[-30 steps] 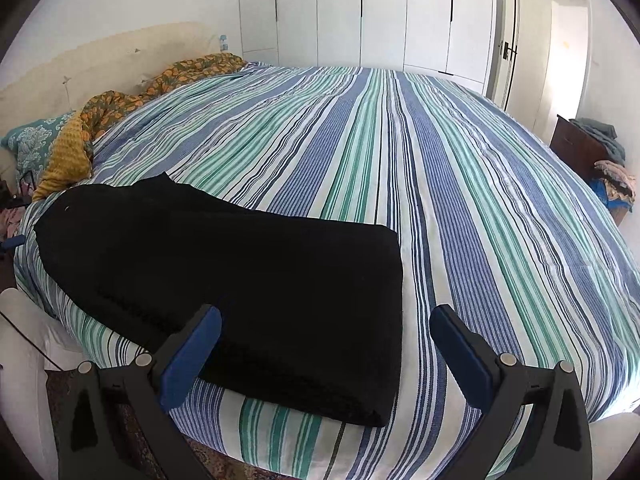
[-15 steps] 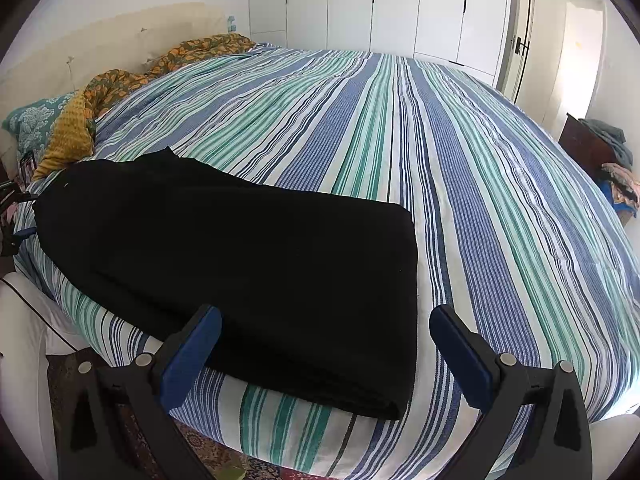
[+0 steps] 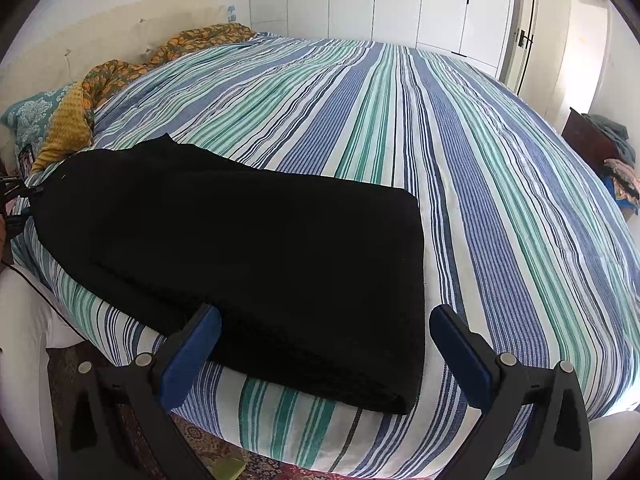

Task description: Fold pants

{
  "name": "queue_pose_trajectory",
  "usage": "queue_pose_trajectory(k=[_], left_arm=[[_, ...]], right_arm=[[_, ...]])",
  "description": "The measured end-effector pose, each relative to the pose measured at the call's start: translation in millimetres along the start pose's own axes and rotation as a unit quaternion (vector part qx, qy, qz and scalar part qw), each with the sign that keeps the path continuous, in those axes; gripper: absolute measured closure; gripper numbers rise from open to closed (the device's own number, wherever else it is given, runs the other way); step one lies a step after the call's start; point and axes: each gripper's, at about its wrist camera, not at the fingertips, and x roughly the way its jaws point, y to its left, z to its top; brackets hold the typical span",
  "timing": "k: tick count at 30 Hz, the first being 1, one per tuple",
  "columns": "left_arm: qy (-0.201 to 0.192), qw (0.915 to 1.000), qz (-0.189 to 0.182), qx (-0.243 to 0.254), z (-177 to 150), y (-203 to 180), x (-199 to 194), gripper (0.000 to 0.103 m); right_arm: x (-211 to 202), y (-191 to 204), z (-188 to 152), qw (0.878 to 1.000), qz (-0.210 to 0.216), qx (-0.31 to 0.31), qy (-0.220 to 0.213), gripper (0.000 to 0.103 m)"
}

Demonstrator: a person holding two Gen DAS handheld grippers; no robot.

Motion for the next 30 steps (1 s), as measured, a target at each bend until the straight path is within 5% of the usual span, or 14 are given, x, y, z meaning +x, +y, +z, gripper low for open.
queue_pose_trajectory(k=[5, 9, 15, 23, 27, 30], left_arm=[[-0.017, 0.997, -0.036, 0.066, -15.1, -62.3, -29.4, 0.083], [-0.01, 0.9833, -0.067, 0.169, -46.3, -146.3, -43.3, 0.083], [0.033, 0.9441, -0.113, 0.308, -139.3, -260.5, -34.2, 0.083], [0.134, 0.887, -0.147, 0.417, -284.8, -327.2, 13.6, 0.083], [0.19, 0.8701, -0.133, 0.435, -338.3, -329.2, 53.5, 0.084], [0.214, 0.8661, -0.116, 0.437, -361.6, -319.8, 77.1, 0.084]], right_arm=[[-0.4, 0.7, 1.4, 1.0, 0.002, 0.0, -0.003, 0.0], [-5.2, -1.7, 3.7, 1.0, 0.005, 0.011, -0.014, 0.0], [-16.9, -12.8, 7.8, 0.999, 0.007, 0.039, -0.037, 0.0], [-44.9, -62.3, 10.7, 0.986, -0.015, 0.141, -0.085, 0.0], [-61.4, -96.4, 8.2, 0.971, -0.037, 0.206, -0.115, 0.0], [-64.4, -120.4, 2.7, 0.959, -0.044, 0.255, -0.117, 0.0]])
